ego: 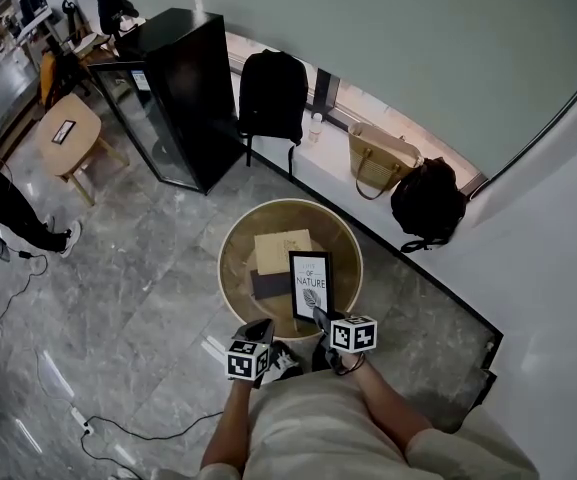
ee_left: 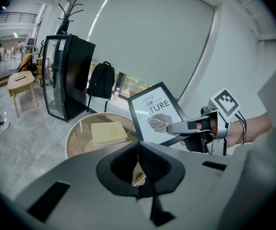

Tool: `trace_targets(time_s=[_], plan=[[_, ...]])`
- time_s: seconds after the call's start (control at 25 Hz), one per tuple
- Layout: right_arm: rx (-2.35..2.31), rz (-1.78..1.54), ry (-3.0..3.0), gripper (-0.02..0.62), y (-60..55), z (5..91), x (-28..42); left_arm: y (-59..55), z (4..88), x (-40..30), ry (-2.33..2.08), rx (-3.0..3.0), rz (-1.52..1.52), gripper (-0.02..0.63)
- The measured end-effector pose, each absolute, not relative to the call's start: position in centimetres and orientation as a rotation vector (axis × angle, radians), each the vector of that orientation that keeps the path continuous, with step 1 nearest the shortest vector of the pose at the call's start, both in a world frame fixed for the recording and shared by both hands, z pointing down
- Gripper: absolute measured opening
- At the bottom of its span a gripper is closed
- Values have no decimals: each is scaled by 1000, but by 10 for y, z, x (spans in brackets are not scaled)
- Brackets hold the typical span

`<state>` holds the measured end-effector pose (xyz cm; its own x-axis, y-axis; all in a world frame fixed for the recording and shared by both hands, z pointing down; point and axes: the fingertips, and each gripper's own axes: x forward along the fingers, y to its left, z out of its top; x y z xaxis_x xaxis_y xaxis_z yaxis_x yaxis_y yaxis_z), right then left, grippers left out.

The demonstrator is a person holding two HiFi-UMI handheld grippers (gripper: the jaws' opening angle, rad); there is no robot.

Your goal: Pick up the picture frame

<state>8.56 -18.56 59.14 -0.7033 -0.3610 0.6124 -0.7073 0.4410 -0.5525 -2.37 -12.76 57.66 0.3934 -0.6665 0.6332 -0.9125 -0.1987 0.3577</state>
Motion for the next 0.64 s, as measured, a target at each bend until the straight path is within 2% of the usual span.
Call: trace_targets(time_s=[0.64], plan=[[840,1217,-2298,38,-173,592,86,-120,578,-20,-1353,1922,419,20]])
